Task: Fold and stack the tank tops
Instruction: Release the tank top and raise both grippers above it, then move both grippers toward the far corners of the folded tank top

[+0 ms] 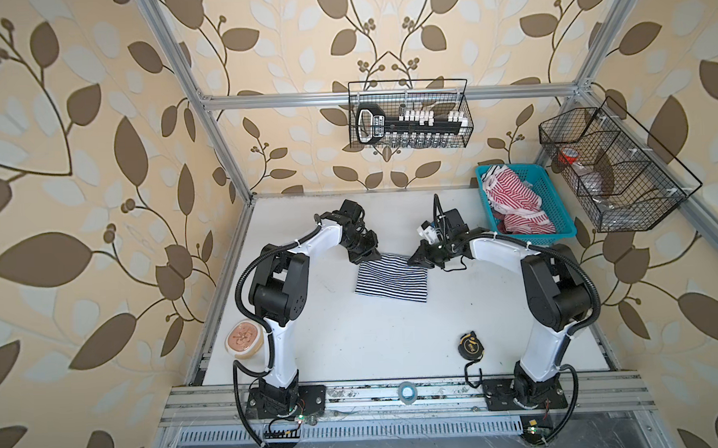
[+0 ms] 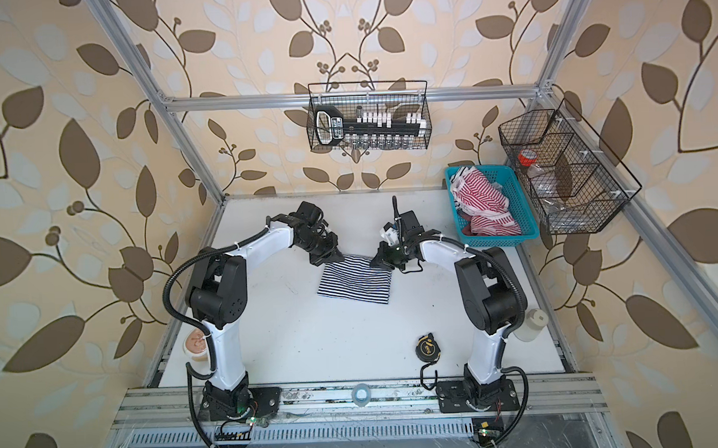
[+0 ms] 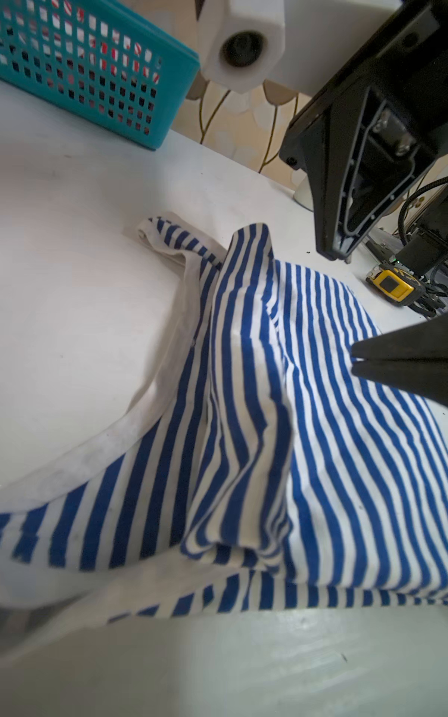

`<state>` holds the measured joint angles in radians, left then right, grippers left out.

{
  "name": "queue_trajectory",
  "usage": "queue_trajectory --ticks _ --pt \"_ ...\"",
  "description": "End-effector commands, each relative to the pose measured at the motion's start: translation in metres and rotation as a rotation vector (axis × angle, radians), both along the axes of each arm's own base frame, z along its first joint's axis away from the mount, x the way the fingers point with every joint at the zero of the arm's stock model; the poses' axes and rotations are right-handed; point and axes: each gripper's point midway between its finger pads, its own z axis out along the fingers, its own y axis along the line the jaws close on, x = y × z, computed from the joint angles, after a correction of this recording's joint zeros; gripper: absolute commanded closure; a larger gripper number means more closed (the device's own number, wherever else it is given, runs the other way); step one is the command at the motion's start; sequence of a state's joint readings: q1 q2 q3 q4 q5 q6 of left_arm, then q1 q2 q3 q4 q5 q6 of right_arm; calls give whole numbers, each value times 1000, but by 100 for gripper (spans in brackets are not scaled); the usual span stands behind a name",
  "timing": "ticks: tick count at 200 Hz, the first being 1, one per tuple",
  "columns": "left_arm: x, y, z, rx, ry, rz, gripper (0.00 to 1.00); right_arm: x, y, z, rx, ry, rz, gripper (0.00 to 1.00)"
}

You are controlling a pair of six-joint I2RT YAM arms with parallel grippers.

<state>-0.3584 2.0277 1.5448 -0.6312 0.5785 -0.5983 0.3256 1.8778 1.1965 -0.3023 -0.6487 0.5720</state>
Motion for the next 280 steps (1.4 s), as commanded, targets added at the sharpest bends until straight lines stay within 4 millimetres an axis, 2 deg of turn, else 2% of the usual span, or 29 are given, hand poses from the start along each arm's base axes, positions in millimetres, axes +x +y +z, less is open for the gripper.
queue_trajectory --ticks 1,49,98,133,151,168,173,197,212,223,225,237,246,256,280 --pt "12 -5 8 -37 -30 -38 100 8 0 -7 26 10 5 100" --pt "26 -7 -20 -34 6 -43 100 24 -16 -27 36 46 -45 100" --pt "41 3 -34 -36 20 -20 100 43 -29 -42 94 69 -108 100" --pt "48 9 -40 -46 28 -2 100 51 -33 -50 116 84 -140 100" --pt "53 9 -31 -60 8 -1 100 50 -33 -52 117 92 -141 100" --pt "62 6 -9 -83 -41 -5 100 52 -32 -44 128 74 -137 100" --pt "65 5 1 -89 -63 -11 100 59 -30 -32 138 44 -133 100" --pt "72 9 50 -82 -165 -33 97 59 -27 -7 154 -6 -117 100" --pt "66 18 77 -45 -222 -48 92 56 -27 11 159 -41 -106 100" --pt "58 28 90 12 -252 -58 86 55 -27 31 164 -86 -99 94" --pt "57 30 92 23 -257 -60 85 50 -28 27 159 -75 -100 93" --pt "44 47 97 115 -265 -56 75 42 -30 39 158 -100 -95 83" --pt "34 63 93 202 -253 -40 64 37 -32 49 157 -125 -93 76" --pt "22 77 89 269 -236 -34 57 29 -34 55 152 -142 -87 70" --pt "-6 85 73 286 -196 -62 37 8 -40 66 138 -174 -80 63"
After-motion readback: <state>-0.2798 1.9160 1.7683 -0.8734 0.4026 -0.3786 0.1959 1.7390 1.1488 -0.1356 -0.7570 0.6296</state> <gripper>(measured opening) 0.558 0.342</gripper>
